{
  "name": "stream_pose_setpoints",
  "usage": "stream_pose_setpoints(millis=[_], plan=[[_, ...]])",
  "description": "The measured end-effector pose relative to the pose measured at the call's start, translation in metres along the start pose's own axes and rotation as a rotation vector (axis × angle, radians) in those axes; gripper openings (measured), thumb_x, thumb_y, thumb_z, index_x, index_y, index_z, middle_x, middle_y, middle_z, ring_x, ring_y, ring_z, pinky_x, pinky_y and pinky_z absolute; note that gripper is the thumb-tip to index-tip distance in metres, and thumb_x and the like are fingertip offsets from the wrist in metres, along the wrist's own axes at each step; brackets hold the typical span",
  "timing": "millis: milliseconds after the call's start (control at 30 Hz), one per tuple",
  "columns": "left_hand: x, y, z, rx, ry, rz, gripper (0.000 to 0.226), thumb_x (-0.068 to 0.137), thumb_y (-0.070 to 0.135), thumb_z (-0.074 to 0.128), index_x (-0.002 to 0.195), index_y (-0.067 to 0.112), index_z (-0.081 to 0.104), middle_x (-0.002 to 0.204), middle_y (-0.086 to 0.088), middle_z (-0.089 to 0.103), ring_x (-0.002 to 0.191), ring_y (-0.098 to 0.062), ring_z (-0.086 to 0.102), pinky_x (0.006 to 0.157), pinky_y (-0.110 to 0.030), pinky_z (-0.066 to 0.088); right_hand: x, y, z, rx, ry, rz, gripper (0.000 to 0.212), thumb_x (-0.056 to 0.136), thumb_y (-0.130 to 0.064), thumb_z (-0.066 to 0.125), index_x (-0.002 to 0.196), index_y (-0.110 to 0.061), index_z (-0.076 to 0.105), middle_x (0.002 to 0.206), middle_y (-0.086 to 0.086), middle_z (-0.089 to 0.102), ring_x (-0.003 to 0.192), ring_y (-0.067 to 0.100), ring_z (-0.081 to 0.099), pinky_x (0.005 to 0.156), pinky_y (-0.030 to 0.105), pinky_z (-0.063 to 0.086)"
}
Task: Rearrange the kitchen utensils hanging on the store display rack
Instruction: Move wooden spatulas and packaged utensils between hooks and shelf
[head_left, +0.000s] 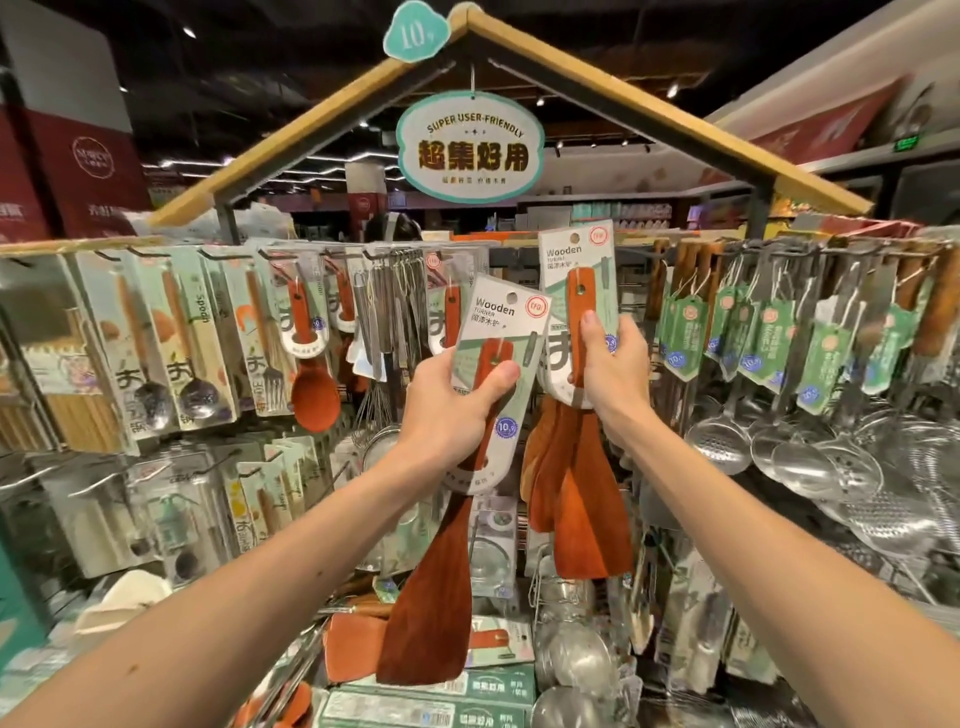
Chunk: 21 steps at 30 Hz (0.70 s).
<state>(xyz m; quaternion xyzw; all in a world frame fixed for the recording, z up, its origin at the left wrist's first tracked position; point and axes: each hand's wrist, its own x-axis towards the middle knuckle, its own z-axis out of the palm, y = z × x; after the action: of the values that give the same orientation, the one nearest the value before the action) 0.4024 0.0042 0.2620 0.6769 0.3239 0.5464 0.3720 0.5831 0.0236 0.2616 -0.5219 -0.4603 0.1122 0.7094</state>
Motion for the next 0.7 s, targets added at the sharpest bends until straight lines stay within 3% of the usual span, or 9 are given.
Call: stream_pose_setpoints(millis=[133,233,367,400,467,533,600,667,700], plan=[[0.003,-0.002,0.003,-0.028,-0.002,-0.007,0.006,0.091,0.029,0.071,0.091,0.033,0.065,0.081,0.017,0.074,0.075,0.001,0.071,0.059,-0.012,0.051,-0.005,0.010,0.003,0.034,0.072,0.011,0.009,0.102,-0.039,0.048,0.096,-0.035,0.054,0.099,-0.015,0.066,0.097,0.010,0.066,0.093,0.042,0.054],[0.005,-0.007,0.004,-0.043,-0.005,-0.021,0.005,0.091,0.028,0.070,0.093,0.030,0.065,0.080,0.015,0.074,0.072,0.002,0.071,0.056,-0.012,0.050,-0.007,0.017,0.002,0.044,0.104,0.050,0.016,0.102,-0.037,0.050,0.087,-0.033,0.055,0.088,-0.014,0.068,0.084,0.008,0.068,0.080,0.035,0.057],[0.010,-0.012,0.006,-0.063,0.015,-0.039,0.004,0.092,0.028,0.070,0.094,0.029,0.066,0.079,0.018,0.074,0.073,0.000,0.071,0.057,-0.013,0.050,0.009,0.019,0.005,0.036,0.071,0.122,0.017,0.103,-0.035,0.048,0.101,-0.021,0.057,0.087,-0.009,0.067,0.074,0.008,0.066,0.061,0.019,0.054],[0.011,-0.013,0.007,-0.073,0.019,-0.047,0.004,0.092,0.029,0.070,0.095,0.028,0.067,0.081,0.017,0.075,0.074,0.000,0.072,0.058,-0.013,0.051,0.014,0.022,0.006,0.016,0.057,0.143,0.022,0.103,-0.038,0.047,0.106,-0.018,0.057,0.090,-0.007,0.068,0.077,0.008,0.066,0.064,0.021,0.054],[0.013,-0.015,0.009,-0.081,0.023,-0.064,0.007,0.092,0.030,0.069,0.098,0.028,0.067,0.084,0.014,0.076,0.076,-0.003,0.073,0.062,-0.018,0.053,0.022,0.030,0.009,-0.040,0.022,0.179,0.043,0.099,-0.051,0.046,0.120,-0.014,0.055,0.110,0.001,0.069,0.097,0.016,0.068,0.084,0.033,0.056],[0.013,-0.017,0.009,-0.070,0.028,-0.073,0.005,0.092,0.031,0.069,0.097,0.029,0.067,0.087,0.012,0.076,0.078,-0.005,0.073,0.068,-0.023,0.055,0.027,0.037,0.010,-0.084,-0.010,0.204,0.074,0.088,-0.071,0.041,0.134,-0.015,0.049,0.130,0.005,0.063,0.117,0.023,0.062,0.100,0.047,0.050],[0.013,-0.018,0.010,-0.062,0.030,-0.077,0.002,0.093,0.032,0.068,0.093,0.032,0.065,0.087,0.012,0.076,0.078,-0.006,0.073,0.068,-0.025,0.056,0.042,0.061,0.012,-0.125,-0.036,0.221,0.100,0.070,-0.087,0.031,0.142,-0.018,0.044,0.141,0.003,0.057,0.128,0.024,0.055,0.106,0.050,0.045],[0.014,-0.019,0.009,-0.057,0.033,-0.084,0.003,0.093,0.032,0.067,0.092,0.033,0.065,0.088,0.011,0.076,0.078,-0.006,0.073,0.069,-0.026,0.057,0.042,0.058,0.012,-0.168,-0.034,0.237,0.101,0.069,-0.089,0.030,0.141,-0.019,0.047,0.138,0.002,0.059,0.127,0.024,0.055,0.106,0.050,0.045],[0.014,-0.020,0.009,-0.056,0.034,-0.089,0.003,0.094,0.032,0.067,0.092,0.032,0.065,0.089,0.010,0.076,0.078,-0.007,0.074,0.070,-0.027,0.057,0.042,0.056,0.011,-0.179,-0.046,0.239,0.089,0.077,-0.084,0.034,0.135,-0.018,0.052,0.132,0.002,0.063,0.121,0.024,0.059,0.103,0.050,0.048]])
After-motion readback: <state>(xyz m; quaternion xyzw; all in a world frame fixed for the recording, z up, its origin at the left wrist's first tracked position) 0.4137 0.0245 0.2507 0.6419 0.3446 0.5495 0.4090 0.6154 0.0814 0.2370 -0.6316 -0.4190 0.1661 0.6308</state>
